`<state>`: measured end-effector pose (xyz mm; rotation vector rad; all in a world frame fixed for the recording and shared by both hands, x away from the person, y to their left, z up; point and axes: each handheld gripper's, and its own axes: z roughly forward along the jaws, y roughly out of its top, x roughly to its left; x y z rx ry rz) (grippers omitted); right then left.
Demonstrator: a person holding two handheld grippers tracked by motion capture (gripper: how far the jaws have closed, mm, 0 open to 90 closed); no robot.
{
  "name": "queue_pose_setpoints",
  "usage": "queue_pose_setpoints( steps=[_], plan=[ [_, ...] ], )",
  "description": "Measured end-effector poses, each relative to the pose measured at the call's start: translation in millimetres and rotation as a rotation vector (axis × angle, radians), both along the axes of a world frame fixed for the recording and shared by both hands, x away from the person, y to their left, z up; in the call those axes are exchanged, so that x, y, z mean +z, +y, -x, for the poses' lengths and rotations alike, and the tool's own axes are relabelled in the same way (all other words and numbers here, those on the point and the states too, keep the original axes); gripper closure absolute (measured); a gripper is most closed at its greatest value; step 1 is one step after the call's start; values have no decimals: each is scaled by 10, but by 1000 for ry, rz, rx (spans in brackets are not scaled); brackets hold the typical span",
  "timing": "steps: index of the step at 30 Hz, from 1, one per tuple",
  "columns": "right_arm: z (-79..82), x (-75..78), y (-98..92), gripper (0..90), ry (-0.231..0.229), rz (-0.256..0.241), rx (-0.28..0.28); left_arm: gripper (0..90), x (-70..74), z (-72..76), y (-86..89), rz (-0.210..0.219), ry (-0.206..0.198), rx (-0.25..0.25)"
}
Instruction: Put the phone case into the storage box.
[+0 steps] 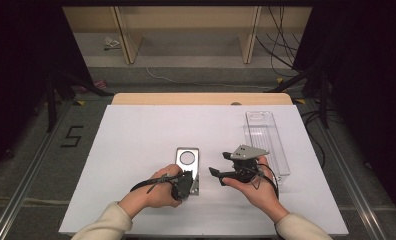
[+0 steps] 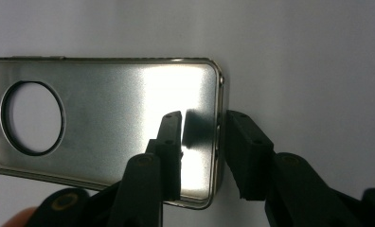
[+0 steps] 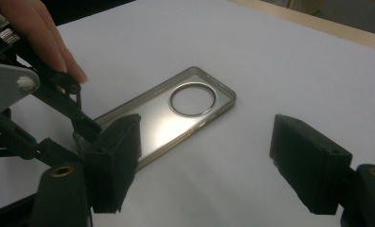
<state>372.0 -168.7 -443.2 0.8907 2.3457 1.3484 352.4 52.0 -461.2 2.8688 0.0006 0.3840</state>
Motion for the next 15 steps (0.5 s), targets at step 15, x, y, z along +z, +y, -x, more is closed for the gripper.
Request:
queue_pose_setpoints(
  steps=[15],
  plan=[
    [-2, -5, 4, 269, 2, -2, 1, 756, -2, 3, -17, -12, 27, -12]
  ],
)
